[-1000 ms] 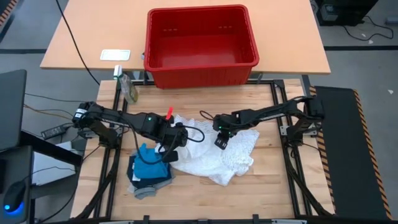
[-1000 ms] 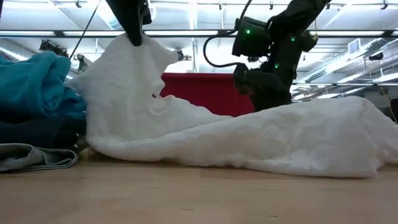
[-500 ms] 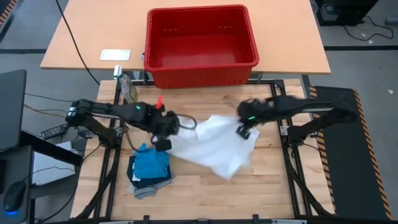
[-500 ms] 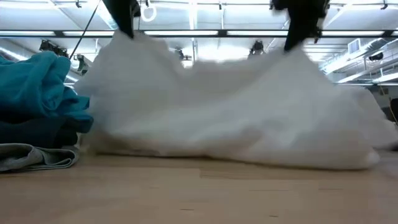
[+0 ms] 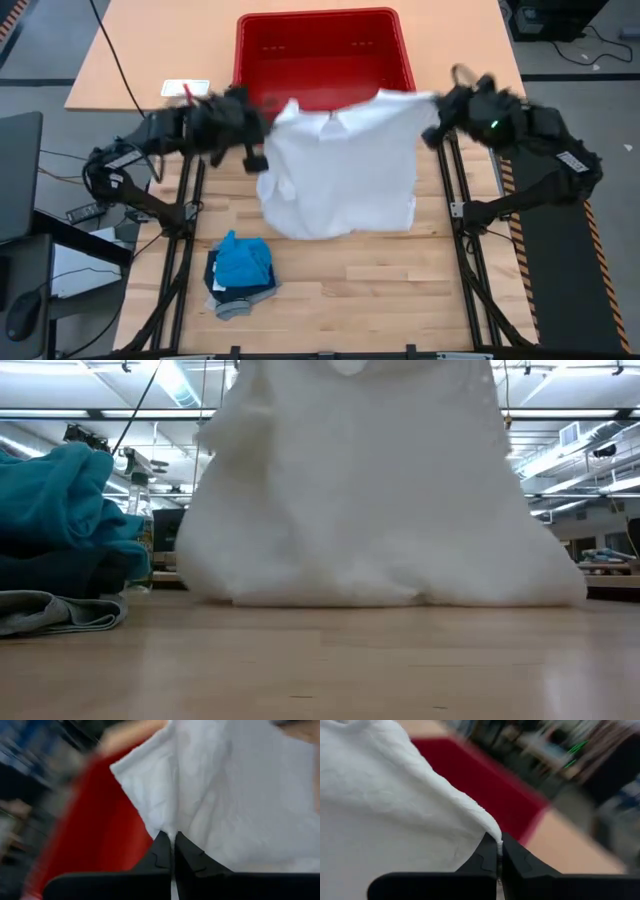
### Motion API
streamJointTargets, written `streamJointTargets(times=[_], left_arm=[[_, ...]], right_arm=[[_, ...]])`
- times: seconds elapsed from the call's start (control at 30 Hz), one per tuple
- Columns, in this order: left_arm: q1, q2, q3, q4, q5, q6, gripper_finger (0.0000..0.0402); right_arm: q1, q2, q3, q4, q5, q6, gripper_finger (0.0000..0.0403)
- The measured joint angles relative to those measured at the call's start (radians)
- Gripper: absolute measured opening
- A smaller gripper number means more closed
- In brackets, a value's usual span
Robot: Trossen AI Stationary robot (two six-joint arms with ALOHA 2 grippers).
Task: Fold laundry
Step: Fold the white blouse
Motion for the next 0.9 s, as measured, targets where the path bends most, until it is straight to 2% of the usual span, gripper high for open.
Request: streamJointTargets(times=[0.1,0.23,0.37,0.53,0.57,0.63,0.77,0.9], left_arm=[[0.060,0.014,0.107,0.112,-0.001,0.180,0.0001],[0.068,0.043,0.320,0.106,0.009,0.225,0.0001],[0.028,0.059,0.449,-0.006,0.115,0.098,0.0001],[-0.076,0.062,0.450,-0.231,0.207,-0.125,0.0002],[-0.099,0.067,0.448,-0.286,0.214,-0.179,0.0002],[-0.143,0.090,0.450,-0.377,0.246,-0.283,0.0002],[-0.222,0.146,0.449,-0.506,0.309,-0.463,0.0007],[-0.315,0.195,0.358,-0.481,0.436,-0.537,0.0009]], right_arm=[[-0.038,0.020,0.084,0.139,0.059,-0.192,0.0007],[-0.046,0.049,0.225,0.177,0.059,-0.281,0.0007],[-0.018,0.059,0.295,0.122,0.045,-0.275,0.0007],[0.075,0.058,0.301,-0.015,0.083,-0.183,0.0007],[0.095,0.058,0.301,-0.065,0.061,-0.142,0.0007],[0.127,0.057,0.301,-0.178,-0.059,-0.027,0.0007],[0.163,0.065,0.276,-0.408,-0.376,0.288,0.0007],[0.235,0.042,0.111,-0.388,-0.754,0.478,0.0007]])
